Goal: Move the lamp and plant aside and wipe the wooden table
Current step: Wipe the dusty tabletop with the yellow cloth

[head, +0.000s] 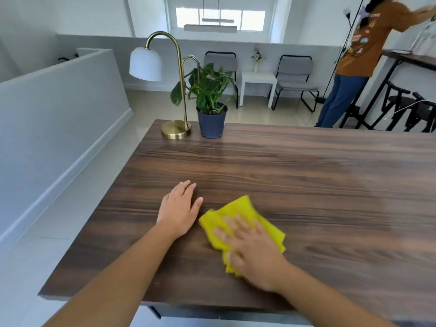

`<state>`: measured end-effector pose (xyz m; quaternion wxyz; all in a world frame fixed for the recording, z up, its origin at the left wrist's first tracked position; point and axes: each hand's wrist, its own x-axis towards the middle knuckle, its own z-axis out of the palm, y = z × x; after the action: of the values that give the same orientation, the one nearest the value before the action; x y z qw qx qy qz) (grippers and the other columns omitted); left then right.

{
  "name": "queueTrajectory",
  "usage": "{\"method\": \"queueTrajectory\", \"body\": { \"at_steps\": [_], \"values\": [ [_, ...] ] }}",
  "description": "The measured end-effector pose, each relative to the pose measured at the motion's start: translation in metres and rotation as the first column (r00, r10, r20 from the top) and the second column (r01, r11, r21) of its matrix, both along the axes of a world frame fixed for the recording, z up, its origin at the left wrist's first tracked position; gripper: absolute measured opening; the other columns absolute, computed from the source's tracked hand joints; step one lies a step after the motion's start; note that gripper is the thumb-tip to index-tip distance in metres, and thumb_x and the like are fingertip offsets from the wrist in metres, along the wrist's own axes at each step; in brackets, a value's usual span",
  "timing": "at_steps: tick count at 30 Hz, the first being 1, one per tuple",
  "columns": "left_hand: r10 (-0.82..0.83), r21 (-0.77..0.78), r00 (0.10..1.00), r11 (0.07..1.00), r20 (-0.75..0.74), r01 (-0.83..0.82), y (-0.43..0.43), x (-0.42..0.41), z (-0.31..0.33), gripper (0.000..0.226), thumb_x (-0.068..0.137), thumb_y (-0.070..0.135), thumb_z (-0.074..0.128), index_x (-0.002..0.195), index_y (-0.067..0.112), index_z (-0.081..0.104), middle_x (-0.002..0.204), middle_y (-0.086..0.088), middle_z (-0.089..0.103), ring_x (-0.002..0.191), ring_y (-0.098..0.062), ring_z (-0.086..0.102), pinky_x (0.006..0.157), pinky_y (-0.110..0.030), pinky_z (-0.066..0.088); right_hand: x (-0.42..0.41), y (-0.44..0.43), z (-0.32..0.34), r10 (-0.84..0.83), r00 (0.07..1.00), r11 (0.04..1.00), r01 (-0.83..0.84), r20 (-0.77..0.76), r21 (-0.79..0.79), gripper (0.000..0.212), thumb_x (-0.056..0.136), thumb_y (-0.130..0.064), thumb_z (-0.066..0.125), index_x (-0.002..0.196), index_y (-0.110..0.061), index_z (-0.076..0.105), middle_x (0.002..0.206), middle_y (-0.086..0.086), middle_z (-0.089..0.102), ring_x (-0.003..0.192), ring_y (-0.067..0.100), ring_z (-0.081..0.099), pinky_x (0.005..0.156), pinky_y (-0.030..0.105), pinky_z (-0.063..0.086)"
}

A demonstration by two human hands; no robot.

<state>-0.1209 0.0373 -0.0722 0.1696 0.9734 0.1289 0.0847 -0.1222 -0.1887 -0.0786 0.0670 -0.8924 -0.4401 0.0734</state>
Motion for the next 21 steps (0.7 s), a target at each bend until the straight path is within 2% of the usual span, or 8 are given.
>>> {"method": "queueTrajectory", "body": {
  "at_steps": [3, 6, 10, 12, 14, 17, 19, 21],
  "values": [
    [-0.015, -0.042, 1.000, 0.999, 0.023, 0.016, -0.032, 0.003, 0.001, 0.050, 0.097, 0.038, 0.038, 0.143, 0.018, 0.035, 0.154, -0.002, 0.031, 0.142, -0.018, 0.024, 0.112, -0.037, 0.023, -0.017, -0.027, 0.004, 0.280, 0.951, 0.959, -0.272, -0.132, 0.077, 0.056, 0.090, -0.041, 0.029, 0.143, -0.052, 0.016, 0.159, -0.020, 0.010, 0.145, 0.002, -0.007, 0.115, 0.034, -0.015],
    [0.004, -0.084, 1.000, 0.996, 0.006, -0.003, -0.049, 0.001, 0.002, 0.050, 0.097, 0.037, 0.037, 0.143, 0.016, 0.035, 0.153, -0.003, 0.031, 0.142, -0.019, 0.026, 0.113, -0.037, 0.024, 0.026, -0.077, 0.007, -0.080, 0.996, 0.995, 0.082, -0.046, 0.051, 0.054, 0.097, -0.035, 0.032, 0.147, -0.046, 0.014, 0.159, -0.019, 0.007, 0.147, 0.004, -0.002, 0.120, 0.035, -0.003],
    [-0.005, 0.001, 0.998, 1.000, -0.063, 0.005, -0.073, -0.008, -0.007, 0.056, 0.097, 0.044, 0.034, 0.146, 0.018, 0.028, 0.156, -0.001, 0.025, 0.145, -0.017, 0.018, 0.118, -0.036, 0.016, 0.062, -0.127, 0.017, -0.601, 0.799, 0.798, 0.601, 0.013, -0.043, 0.054, 0.100, -0.038, 0.025, 0.151, -0.035, 0.006, 0.162, -0.005, 0.001, 0.149, 0.016, -0.001, 0.120, 0.044, 0.006],
    [0.006, 0.041, 0.997, 0.999, -0.076, -0.003, -0.077, -0.011, -0.011, 0.059, 0.096, 0.048, 0.032, 0.147, 0.020, 0.025, 0.157, 0.000, 0.021, 0.146, -0.016, 0.014, 0.118, -0.036, 0.012, 0.049, -0.117, 0.016, -0.536, 0.844, 0.840, 0.536, 0.026, -0.089, 0.056, 0.099, -0.039, 0.026, 0.151, -0.035, 0.004, 0.162, -0.002, 0.001, 0.149, 0.021, 0.000, 0.119, 0.047, 0.007],
    [0.021, 0.062, 0.998, 0.998, -0.062, -0.017, -0.077, -0.010, -0.011, 0.059, 0.095, 0.049, 0.034, 0.146, 0.022, 0.026, 0.157, 0.001, 0.023, 0.145, -0.015, 0.016, 0.117, -0.036, 0.013, 0.015, -0.099, 0.008, -0.208, 0.976, 0.977, 0.211, 0.068, -0.040, 0.056, 0.096, -0.039, 0.030, 0.149, -0.039, 0.011, 0.162, -0.003, 0.010, 0.149, 0.022, 0.007, 0.118, 0.049, 0.009],
    [0.034, 0.079, 0.998, 0.996, -0.050, -0.030, -0.077, -0.011, -0.010, 0.058, 0.094, 0.049, 0.037, 0.145, 0.022, 0.029, 0.156, 0.001, 0.027, 0.144, -0.016, 0.020, 0.116, -0.036, 0.016, -0.031, -0.097, 0.003, 0.190, 0.982, 0.980, -0.191, 0.012, 0.053, 0.055, 0.089, -0.040, 0.032, 0.143, -0.047, 0.025, 0.157, -0.015, 0.023, 0.147, 0.014, 0.014, 0.116, 0.048, 0.001],
    [0.036, 0.090, 0.998, 0.995, -0.050, -0.032, -0.078, -0.012, -0.010, 0.058, 0.094, 0.049, 0.037, 0.145, 0.023, 0.029, 0.156, 0.001, 0.027, 0.144, -0.016, 0.020, 0.116, -0.036, 0.017, -0.017, -0.121, 0.003, 0.096, 0.992, 0.994, -0.091, -0.083, 0.060, 0.055, 0.092, -0.039, 0.032, 0.144, -0.050, 0.017, 0.158, -0.020, 0.010, 0.148, 0.008, 0.000, 0.116, 0.039, -0.010],
    [0.039, 0.089, 0.998, 0.995, -0.052, -0.034, -0.077, -0.012, -0.010, 0.058, 0.094, 0.050, 0.036, 0.145, 0.024, 0.029, 0.156, 0.002, 0.027, 0.144, -0.016, 0.020, 0.116, -0.037, 0.016, 0.009, -0.158, 0.002, -0.210, 0.978, 0.977, 0.210, -0.022, 0.019, 0.055, 0.097, -0.038, 0.032, 0.146, -0.049, 0.009, 0.159, -0.019, 0.002, 0.148, 0.007, -0.004, 0.119, 0.039, -0.003]
  ]
}}
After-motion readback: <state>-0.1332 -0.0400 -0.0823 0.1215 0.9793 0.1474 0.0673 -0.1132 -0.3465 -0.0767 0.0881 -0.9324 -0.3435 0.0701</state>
